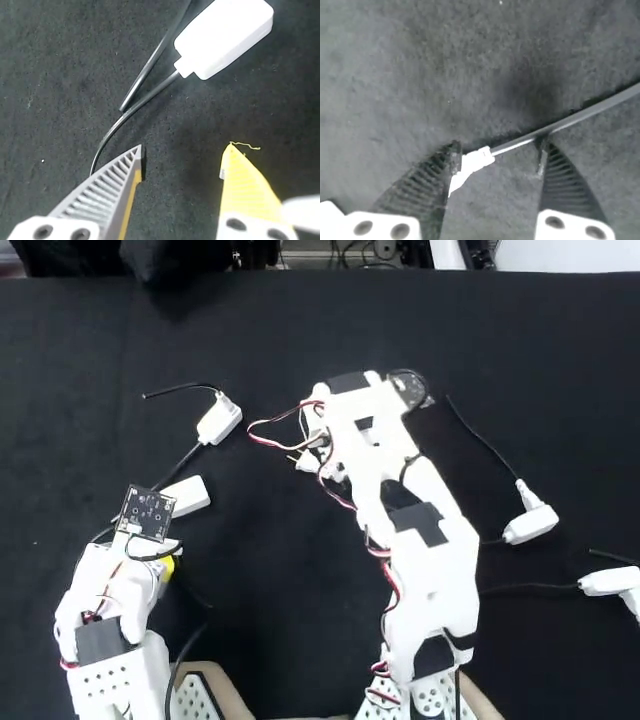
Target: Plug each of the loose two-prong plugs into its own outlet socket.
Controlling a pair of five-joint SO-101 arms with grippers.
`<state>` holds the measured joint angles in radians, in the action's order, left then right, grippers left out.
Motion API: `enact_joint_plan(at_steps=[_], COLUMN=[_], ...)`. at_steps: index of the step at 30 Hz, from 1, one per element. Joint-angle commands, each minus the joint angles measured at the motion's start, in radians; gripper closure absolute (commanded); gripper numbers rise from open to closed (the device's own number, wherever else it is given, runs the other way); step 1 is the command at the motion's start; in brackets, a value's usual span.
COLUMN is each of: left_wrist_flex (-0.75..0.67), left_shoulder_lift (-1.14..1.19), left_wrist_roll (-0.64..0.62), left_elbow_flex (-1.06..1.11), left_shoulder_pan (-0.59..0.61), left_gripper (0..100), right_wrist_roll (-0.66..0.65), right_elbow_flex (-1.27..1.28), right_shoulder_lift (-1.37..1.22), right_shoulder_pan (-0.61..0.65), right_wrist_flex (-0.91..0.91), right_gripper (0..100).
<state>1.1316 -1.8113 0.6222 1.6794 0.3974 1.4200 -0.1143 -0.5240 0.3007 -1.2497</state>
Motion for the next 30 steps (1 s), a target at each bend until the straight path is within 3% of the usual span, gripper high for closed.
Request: enact_joint_plan(at_steps=[1,8,19,22,28,30], left_wrist_flex=[0.002,0.002,0.002,0.002,0.002,0.002], left_shoulder_lift=[-0.009,-0.009,-0.009,-0.009,-0.009,-0.009], left_wrist_roll=[0.006,0.006,0.006,0.006,0.006,0.006], left_elbow_flex=[0.019,0.019,0.019,0.019,0.019,0.019], left_shoulder_pan=[0.007,0.008,0.008,0.008,0.008,0.008], left_gripper=[75,75,75,75,75,75], right_wrist_roll=[0.117,0.167,0.15,0.052,-0.147,-0.307], right_elbow_flex=[-0.045,-0.031,-0.039,-0.041,-0.039,-0.033], right_shoulder_lift=[0.012,-0.019,-0.085,-0.051,0.104,0.143], right_shoulder_pan=[0.011,0.025,0.115,0.112,0.086,0.084], right_wrist_flex=[0.044,0.14,0.114,0.077,-0.017,-0.018], right_gripper=[76.0,76.7,92.7,98.6,98.7,98.7])
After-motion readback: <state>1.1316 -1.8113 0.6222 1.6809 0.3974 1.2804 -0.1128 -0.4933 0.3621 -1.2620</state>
